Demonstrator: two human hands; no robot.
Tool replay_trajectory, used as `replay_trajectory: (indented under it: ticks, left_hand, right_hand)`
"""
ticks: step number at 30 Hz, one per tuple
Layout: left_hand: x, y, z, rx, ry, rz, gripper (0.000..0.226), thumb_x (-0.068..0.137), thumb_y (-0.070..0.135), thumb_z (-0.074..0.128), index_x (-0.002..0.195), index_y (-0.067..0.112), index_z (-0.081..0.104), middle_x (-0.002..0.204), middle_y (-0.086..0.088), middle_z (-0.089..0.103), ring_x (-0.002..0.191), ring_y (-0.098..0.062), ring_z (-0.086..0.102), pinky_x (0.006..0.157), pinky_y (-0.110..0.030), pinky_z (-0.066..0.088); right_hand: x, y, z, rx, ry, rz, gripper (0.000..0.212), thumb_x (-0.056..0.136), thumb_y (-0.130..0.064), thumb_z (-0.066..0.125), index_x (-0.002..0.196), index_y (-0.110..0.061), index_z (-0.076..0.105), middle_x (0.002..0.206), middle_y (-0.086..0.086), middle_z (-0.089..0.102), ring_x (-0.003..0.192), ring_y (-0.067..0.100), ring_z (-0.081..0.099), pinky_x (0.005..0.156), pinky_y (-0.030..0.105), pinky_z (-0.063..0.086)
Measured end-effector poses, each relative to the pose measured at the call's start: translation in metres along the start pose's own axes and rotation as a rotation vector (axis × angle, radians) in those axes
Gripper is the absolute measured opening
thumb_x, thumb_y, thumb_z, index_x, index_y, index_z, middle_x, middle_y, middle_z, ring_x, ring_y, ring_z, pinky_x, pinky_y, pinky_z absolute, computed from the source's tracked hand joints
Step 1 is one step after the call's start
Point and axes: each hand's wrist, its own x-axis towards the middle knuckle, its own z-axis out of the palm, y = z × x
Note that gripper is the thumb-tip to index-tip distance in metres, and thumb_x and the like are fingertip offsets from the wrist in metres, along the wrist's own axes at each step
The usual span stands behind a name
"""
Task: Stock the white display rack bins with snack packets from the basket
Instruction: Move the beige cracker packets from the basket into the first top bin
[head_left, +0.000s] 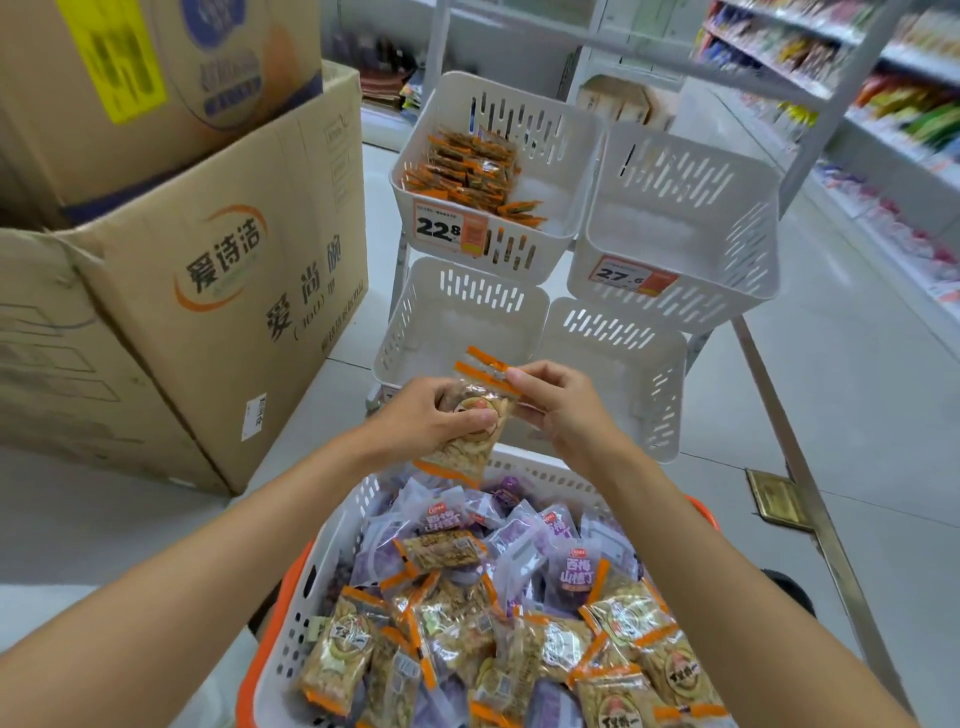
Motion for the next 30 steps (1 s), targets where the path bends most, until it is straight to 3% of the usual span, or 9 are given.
replay_trajectory:
  ticks: [2,6,8,9,14,17,19,25,30]
  left_hand:
    - [0.009,0.010,-0.004,0.036,0.027,0.037,0.033,0.091,0.025,0.070,0.066,0.020,0.049,0.057,0.017,0.047,0.052,0.002,0.045,0.053,-0.015,0.038]
    - [0.030,0.043,-0.017,0.175,0.000,0.110,0.033,0.090,0.020,0.071,0.066,0.027,0.049,0.049,0.024,0.054,0.050,0.007,0.051,0.051,-0.009,0.037]
    - [0.047,0.058,-0.027,0.196,-0.101,0.105,0.019,0.083,0.024,0.079,0.091,0.026,0.062,0.073,0.022,0.067,0.069,0.004,0.064,0.063,-0.009,0.045]
    - [0.057,0.067,-0.032,0.214,-0.140,0.106,0.034,0.078,0.025,0.083,0.105,0.027,0.061,0.085,0.018,0.070,0.078,0.001,0.068,0.068,-0.012,0.049]
    - [0.119,0.106,-0.053,0.418,-0.091,0.206,0.034,0.071,0.016,0.088,0.099,0.017,0.069,0.090,0.001,0.074,0.080,-0.012,0.070,0.069,-0.023,0.056]
    - [0.162,0.121,-0.071,0.463,-0.043,0.242,0.070,0.066,0.028,0.092,0.126,0.014,0.058,0.115,0.001,0.069,0.099,-0.016,0.066,0.083,-0.029,0.057]
    - [0.189,0.128,-0.089,0.601,0.006,0.256,0.103,0.062,0.048,0.089,0.146,0.020,0.037,0.136,0.010,0.052,0.121,-0.013,0.054,0.102,-0.030,0.047]
    - [0.261,0.113,-0.141,1.078,0.058,0.134,0.130,0.052,0.095,0.052,0.157,0.027,0.016,0.165,0.004,0.017,0.152,-0.017,0.013,0.122,-0.048,0.017]
    - [0.283,0.080,-0.146,1.058,-0.028,0.062,0.133,0.055,0.097,0.041,0.158,0.026,-0.004,0.166,0.007,-0.007,0.152,-0.012,-0.009,0.122,-0.053,-0.004]
  right_hand:
    - [0.008,-0.006,0.000,0.081,-0.014,0.035,0.009,0.092,-0.013,0.065,0.084,-0.009,0.063,0.074,-0.001,0.071,0.073,0.014,0.066,0.067,0.024,0.053]
    - [0.028,-0.042,-0.009,-0.309,-0.238,-0.004,0.032,0.085,-0.024,0.075,0.115,-0.019,0.065,0.085,-0.003,0.068,0.070,0.008,0.056,0.058,0.022,0.041]
    - [0.042,-0.065,-0.010,-0.431,-0.200,-0.110,0.024,0.090,-0.015,0.070,0.114,-0.010,0.067,0.084,0.002,0.067,0.068,0.010,0.057,0.059,0.022,0.044]
    - [0.051,-0.076,-0.011,-0.463,-0.160,-0.159,0.020,0.092,-0.013,0.067,0.110,-0.007,0.067,0.085,0.005,0.067,0.071,0.012,0.060,0.061,0.024,0.046]
    - [0.092,-0.130,-0.016,-0.605,-0.225,-0.147,0.027,0.086,-0.011,0.074,0.110,-0.011,0.063,0.093,0.009,0.068,0.075,0.011,0.065,0.064,0.027,0.054]
    - [0.122,-0.165,-0.024,-0.718,-0.156,-0.220,0.019,0.084,-0.006,0.074,0.100,-0.014,0.068,0.086,0.006,0.070,0.070,0.009,0.066,0.065,0.028,0.057]
    - [0.149,-0.184,-0.031,-0.731,-0.004,-0.313,0.015,0.086,-0.005,0.072,0.097,-0.014,0.068,0.085,0.005,0.070,0.073,0.013,0.065,0.069,0.030,0.055]
    - [0.256,-0.190,-0.050,-1.163,0.297,-0.471,0.027,0.085,0.000,0.062,0.109,-0.011,0.064,0.102,0.006,0.065,0.093,0.020,0.059,0.074,0.025,0.038]
    - [0.309,-0.157,-0.042,-1.490,-0.052,-0.169,0.039,0.090,-0.016,0.068,0.126,-0.009,0.057,0.129,0.011,0.057,0.121,0.028,0.053,0.095,0.033,0.042]
